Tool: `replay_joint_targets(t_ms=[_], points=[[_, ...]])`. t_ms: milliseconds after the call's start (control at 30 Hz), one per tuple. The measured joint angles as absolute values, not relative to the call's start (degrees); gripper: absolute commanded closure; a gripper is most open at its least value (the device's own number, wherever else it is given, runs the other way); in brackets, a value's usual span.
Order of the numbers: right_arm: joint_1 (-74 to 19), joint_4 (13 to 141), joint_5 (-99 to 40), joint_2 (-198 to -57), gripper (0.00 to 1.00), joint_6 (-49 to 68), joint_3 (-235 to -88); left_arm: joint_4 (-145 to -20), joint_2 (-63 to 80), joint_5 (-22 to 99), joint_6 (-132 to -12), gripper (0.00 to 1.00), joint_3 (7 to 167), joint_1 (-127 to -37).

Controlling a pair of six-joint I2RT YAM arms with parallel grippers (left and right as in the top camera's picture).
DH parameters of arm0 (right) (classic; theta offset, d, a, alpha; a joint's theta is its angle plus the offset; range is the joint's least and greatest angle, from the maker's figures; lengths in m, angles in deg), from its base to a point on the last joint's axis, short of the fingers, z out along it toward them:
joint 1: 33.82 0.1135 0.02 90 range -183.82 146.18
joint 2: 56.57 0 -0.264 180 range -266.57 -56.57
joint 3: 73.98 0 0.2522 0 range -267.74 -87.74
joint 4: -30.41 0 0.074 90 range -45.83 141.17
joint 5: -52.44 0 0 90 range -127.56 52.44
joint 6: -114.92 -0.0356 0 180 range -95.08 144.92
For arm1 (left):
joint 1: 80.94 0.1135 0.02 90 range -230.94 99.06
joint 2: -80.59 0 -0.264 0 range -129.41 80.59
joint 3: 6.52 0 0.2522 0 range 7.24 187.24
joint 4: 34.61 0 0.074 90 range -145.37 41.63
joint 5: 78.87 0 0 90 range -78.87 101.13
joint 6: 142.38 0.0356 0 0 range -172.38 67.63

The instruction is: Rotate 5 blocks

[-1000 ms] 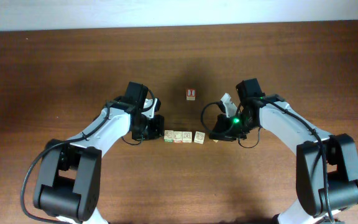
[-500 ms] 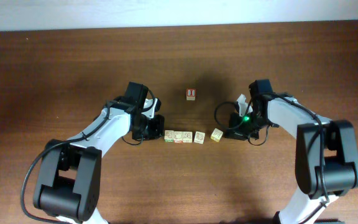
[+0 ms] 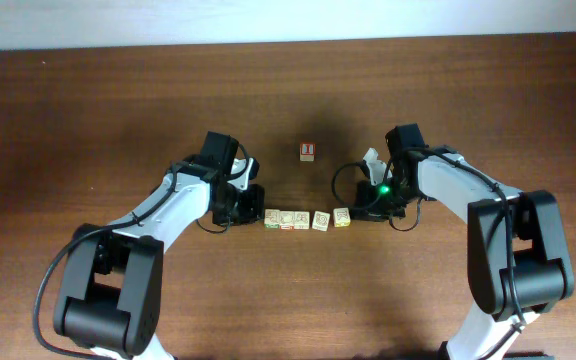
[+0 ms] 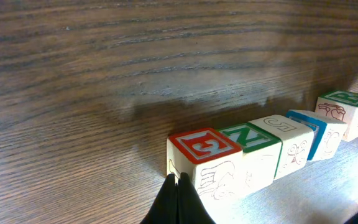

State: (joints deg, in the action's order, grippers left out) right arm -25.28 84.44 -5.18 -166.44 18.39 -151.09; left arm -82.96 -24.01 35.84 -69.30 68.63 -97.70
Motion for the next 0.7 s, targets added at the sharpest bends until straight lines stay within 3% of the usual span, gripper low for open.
replay_joint_targets(t_ms=[700], points=[[-20.0,92.5,-9.7,-166.5,0.96,18.9,-158.0,-82.8,-24.0,35.8,-69.3,1.00,68.6,-97.7]])
